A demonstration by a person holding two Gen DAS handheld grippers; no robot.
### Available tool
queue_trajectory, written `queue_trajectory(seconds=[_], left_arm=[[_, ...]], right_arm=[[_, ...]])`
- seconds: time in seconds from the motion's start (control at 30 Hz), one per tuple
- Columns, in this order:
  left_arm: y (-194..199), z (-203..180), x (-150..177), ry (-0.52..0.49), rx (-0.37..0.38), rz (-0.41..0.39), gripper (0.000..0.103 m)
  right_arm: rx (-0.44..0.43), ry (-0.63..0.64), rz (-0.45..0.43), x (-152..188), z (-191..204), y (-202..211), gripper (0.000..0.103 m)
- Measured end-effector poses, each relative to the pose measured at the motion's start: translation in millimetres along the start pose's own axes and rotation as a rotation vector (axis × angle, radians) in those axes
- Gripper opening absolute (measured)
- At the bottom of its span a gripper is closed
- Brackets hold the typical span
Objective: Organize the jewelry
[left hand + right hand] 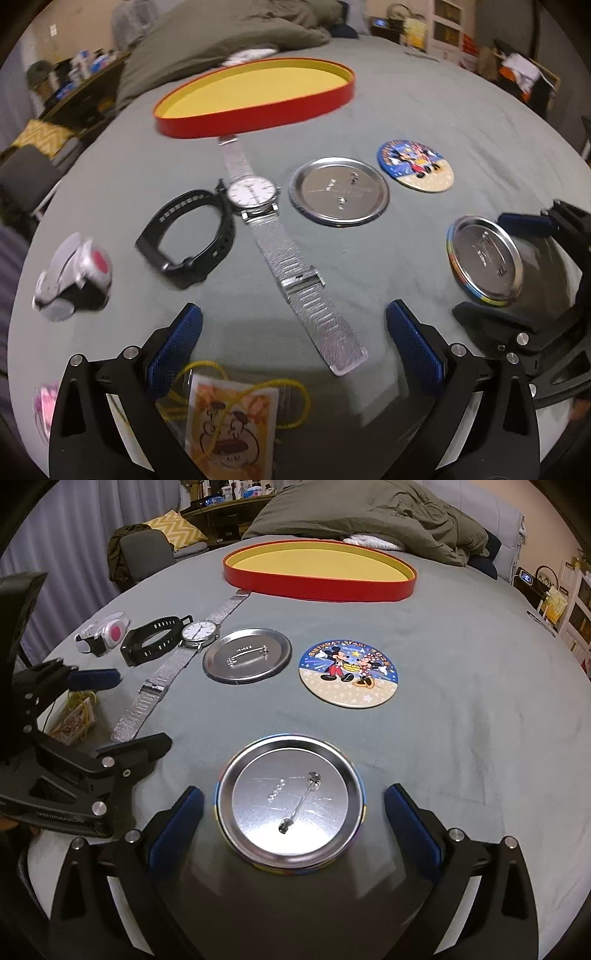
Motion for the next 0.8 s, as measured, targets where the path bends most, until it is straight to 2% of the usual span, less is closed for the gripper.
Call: queue_trajectory(seconds=[0.23, 0.4, 0.8], left_arm=[[6.2, 12.7, 5.5, 0.146, -0.083, -0.041, 0.098], [6.5, 10.7, 6.1, 0.127, -0.120, -0.058, 0.098], [-0.1, 15.5, 1.4, 0.152, -0.078, -0.019, 0.098]], right_arm=[[0.000, 0.000, 0.000, 1.9, 0.5, 0.1, 0.095], [-0.001, -0.001, 0.001, 1.6, -0.1, 0.1, 0.095], [-0.002, -0.002, 0.004, 1.2, 0.0, -0.1, 0.095]])
Point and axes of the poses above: each gripper's, at about its wrist camera, not at the fingertips, and y roughly against the way its jaws point, z to its left, x to its underside, the point moved 4 cm from there along -y, roughly the way its jaws point, and after that the axes turned 14 degrees about y, right-handed, at the moved point
